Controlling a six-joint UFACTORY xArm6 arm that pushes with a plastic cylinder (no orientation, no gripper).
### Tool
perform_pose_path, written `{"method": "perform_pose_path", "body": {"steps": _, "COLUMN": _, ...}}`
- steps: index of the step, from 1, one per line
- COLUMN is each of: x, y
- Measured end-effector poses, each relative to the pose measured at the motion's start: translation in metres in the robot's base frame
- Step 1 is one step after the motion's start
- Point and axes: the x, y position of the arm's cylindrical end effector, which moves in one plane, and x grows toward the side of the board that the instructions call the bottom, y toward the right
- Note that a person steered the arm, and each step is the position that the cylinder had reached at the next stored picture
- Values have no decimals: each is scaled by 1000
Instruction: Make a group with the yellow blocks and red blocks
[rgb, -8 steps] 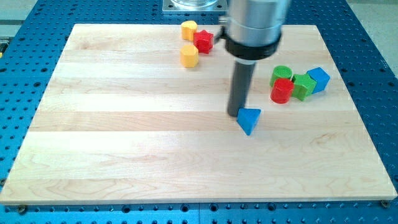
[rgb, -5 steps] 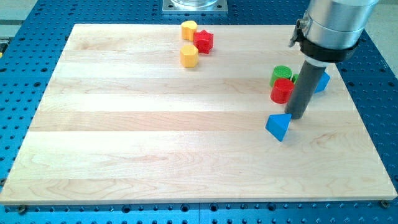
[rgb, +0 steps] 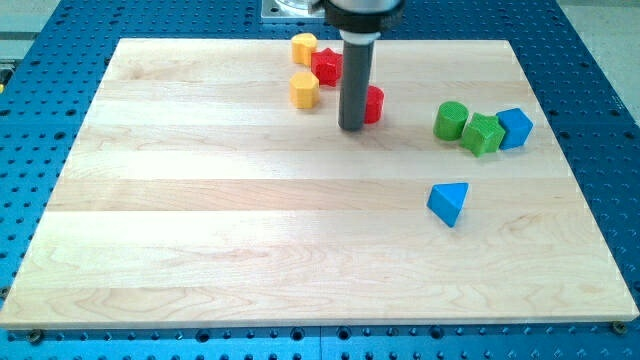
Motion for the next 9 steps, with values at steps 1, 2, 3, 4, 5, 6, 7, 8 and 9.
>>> {"method": "perform_pose_path", "body": {"steps": 1, "x": 21, "y": 16}}
{"method": "perform_pose_path", "body": {"steps": 2, "x": 16, "y": 69}}
{"method": "perform_pose_path", "body": {"steps": 3, "x": -9, "y": 59}}
{"method": "perform_pose_path", "body": {"steps": 4, "x": -23, "y": -12}}
{"method": "perform_pose_path", "body": {"steps": 5, "x": -24, "y": -55}}
{"method": "perform_pose_path", "body": {"steps": 6, "x": -27, "y": -63}}
{"method": "perform_pose_path", "body": {"steps": 7, "x": -45, "y": -63}}
{"method": "perform_pose_path", "body": {"steps": 8, "x": -17, "y": -60}}
{"method": "perform_pose_path", "body": {"steps": 9, "x": 7, "y": -126}}
